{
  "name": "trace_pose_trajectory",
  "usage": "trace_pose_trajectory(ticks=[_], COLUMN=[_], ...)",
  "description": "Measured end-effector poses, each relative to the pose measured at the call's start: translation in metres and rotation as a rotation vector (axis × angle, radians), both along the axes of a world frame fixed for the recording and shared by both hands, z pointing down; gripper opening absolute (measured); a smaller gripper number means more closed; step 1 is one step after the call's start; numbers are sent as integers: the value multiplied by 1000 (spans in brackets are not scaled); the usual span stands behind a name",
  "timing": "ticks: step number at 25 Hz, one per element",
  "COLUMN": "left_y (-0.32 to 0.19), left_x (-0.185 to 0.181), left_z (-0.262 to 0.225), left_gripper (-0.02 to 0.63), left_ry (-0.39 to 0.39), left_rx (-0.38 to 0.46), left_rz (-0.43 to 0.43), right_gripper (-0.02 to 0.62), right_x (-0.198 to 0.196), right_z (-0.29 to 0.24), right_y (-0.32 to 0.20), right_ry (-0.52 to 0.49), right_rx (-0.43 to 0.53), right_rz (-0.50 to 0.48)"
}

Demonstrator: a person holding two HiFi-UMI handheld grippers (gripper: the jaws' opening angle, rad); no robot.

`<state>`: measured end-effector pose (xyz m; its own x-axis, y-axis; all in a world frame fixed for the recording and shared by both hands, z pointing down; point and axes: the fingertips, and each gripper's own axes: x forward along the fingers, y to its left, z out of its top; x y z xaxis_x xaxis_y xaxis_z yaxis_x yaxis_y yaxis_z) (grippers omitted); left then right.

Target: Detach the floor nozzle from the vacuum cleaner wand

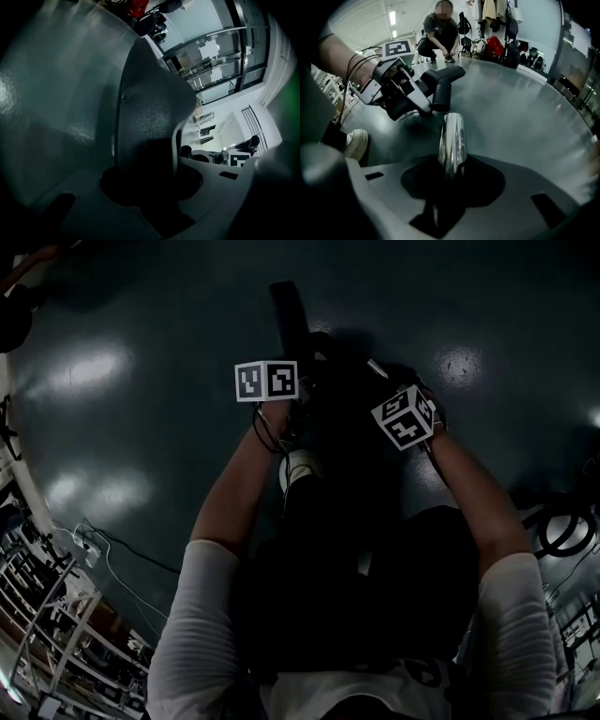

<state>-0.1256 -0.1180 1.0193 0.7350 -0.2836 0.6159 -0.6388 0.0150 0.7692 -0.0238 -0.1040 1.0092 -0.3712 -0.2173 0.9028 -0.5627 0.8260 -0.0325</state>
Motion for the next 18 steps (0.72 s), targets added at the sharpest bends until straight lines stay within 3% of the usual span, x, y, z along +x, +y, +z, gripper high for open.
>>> trace_pose_trajectory(ticks=[4, 7, 9, 12, 15, 18], left_y=[2, -5, -6, -8, -5, -5], left_x=[-1, 5, 6, -10, -27, -46], left_z=[-1, -7, -9, -12, -15, -22], left_gripper=[120, 253, 305, 354, 356, 356], left_ry=[-84, -110, -144, -259, -338, -426], left_rx=[17, 53, 67, 125, 167, 215], left_rz=[57, 107, 146, 155, 167, 140], right_gripper=[123, 133, 155, 163, 163, 161], right_x=[4, 7, 8, 11, 7, 2], right_z=[7, 10, 9, 2, -19, -44], right_y=[-1, -4, -5, -5, -9, -22], right_ry=[21, 31, 43, 39, -29, -169], right_rx=[-10, -11, -1, 3, 18, 41], right_rz=[0, -11, -17, -28, 7, 117])
